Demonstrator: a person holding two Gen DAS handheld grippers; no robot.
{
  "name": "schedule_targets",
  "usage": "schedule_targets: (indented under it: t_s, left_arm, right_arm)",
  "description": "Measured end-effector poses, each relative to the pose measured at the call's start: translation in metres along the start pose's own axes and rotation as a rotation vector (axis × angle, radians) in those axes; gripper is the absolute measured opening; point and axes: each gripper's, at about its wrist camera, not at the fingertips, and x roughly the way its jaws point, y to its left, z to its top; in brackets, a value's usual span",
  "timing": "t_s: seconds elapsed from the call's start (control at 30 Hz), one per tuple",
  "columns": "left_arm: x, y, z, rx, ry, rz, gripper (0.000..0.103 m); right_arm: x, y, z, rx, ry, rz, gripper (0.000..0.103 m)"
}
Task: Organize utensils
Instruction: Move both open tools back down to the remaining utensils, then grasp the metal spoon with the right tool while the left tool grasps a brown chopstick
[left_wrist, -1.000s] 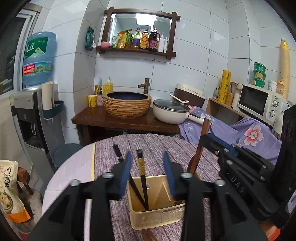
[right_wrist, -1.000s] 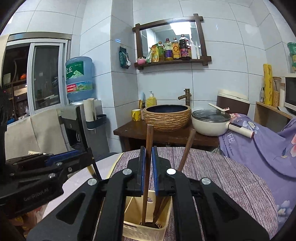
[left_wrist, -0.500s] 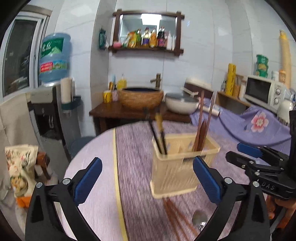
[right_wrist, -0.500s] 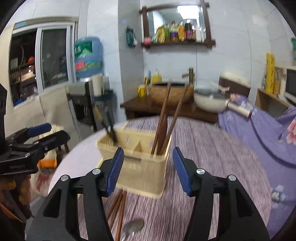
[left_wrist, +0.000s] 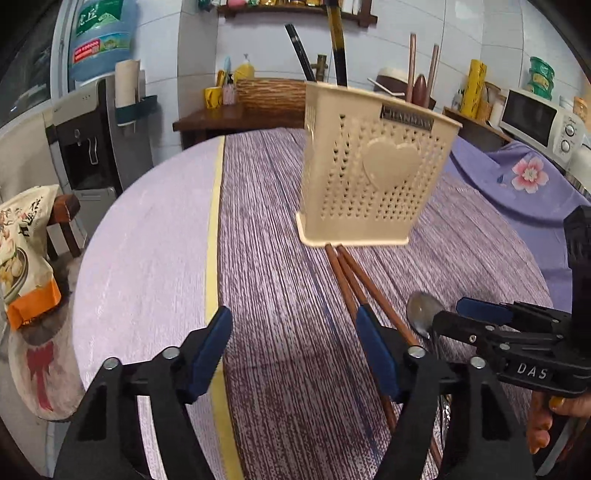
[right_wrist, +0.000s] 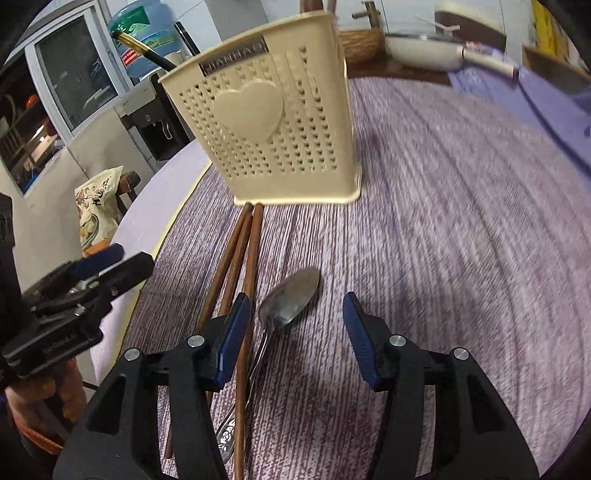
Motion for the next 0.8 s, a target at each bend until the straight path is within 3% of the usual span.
schedule_targets:
  t_s: [0.13, 0.3, 0.47, 0.8]
  left_arm:
    - [0.005, 0.002, -0.005, -0.023, 0.023, -0.024, 0.055]
    - [0.008, -0.004, -0.008, 0.002, 0.037, -0.035, 0.054]
    - [0.009, -0.007, -0.009, 0.006, 0.038, -0.03, 0.054]
    - [0.008, -0.004, -0.007, 0.006, 0.04, -0.03, 0.054]
  right_arm:
    - [0.002, -0.001, -0.002, 0.019, 0.01, 0.029, 0.047]
    - [0.002, -0.008, 0.005, 0.052, 0.005, 0.017, 0.046]
    - [0.002, 0.005, 0.007, -0.028, 0.002, -0.099, 0.046]
    - [0.023, 0.036, 0.004, -0.144, 0.059, -0.182, 0.047]
